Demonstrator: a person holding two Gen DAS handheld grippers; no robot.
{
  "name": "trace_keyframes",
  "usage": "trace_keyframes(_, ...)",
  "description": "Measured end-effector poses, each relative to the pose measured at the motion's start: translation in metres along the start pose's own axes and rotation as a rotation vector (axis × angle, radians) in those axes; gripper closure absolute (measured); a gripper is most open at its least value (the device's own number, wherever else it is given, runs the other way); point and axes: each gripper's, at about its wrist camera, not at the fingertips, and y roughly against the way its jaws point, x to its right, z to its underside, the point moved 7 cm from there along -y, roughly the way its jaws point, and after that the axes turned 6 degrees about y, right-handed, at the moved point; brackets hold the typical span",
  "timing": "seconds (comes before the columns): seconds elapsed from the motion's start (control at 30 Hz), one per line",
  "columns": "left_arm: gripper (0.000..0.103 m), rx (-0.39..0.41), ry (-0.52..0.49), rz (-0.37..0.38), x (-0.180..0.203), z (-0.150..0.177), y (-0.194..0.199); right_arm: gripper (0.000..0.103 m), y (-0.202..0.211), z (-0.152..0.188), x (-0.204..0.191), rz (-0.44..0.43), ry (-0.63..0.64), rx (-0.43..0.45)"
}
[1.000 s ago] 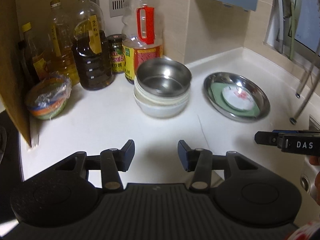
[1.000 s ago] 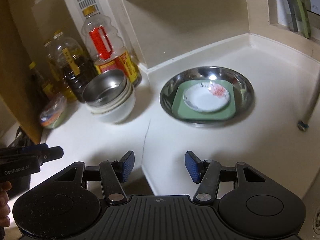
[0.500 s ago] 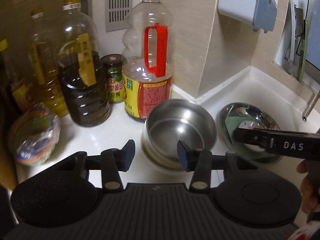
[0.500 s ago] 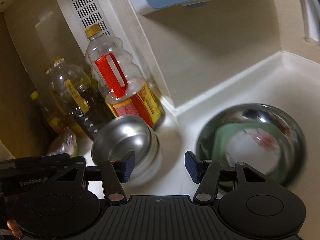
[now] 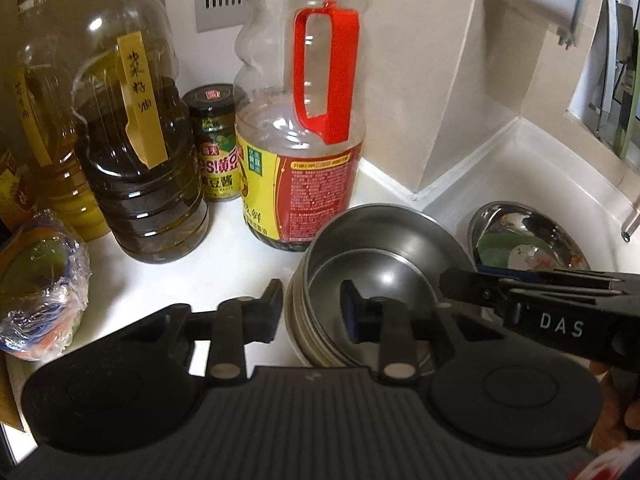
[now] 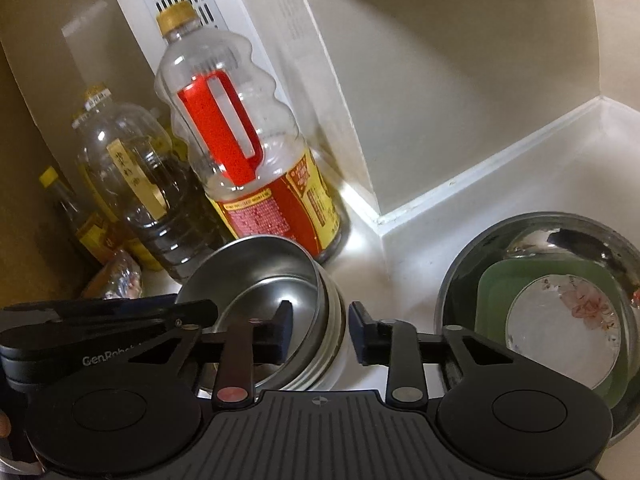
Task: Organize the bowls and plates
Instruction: 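Move both grippers to the steel pot rim and grasp the stack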
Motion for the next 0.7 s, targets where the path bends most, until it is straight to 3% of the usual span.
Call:
trace_keyframes(0.1, 0.088, -0.021, 0.018, 0.013, -0.003, 0.002, -0.005, 0.086, -0.003, 0.000, 0.000, 0.010, 0.007, -0.003)
trace_keyframes(0.7, 0.088, -0.049, 0.009, 0.018, -0.003, 0.004, -0.009, 0.093, -0.011, -0.013, -0.006, 0.081, 0.083, -0.086)
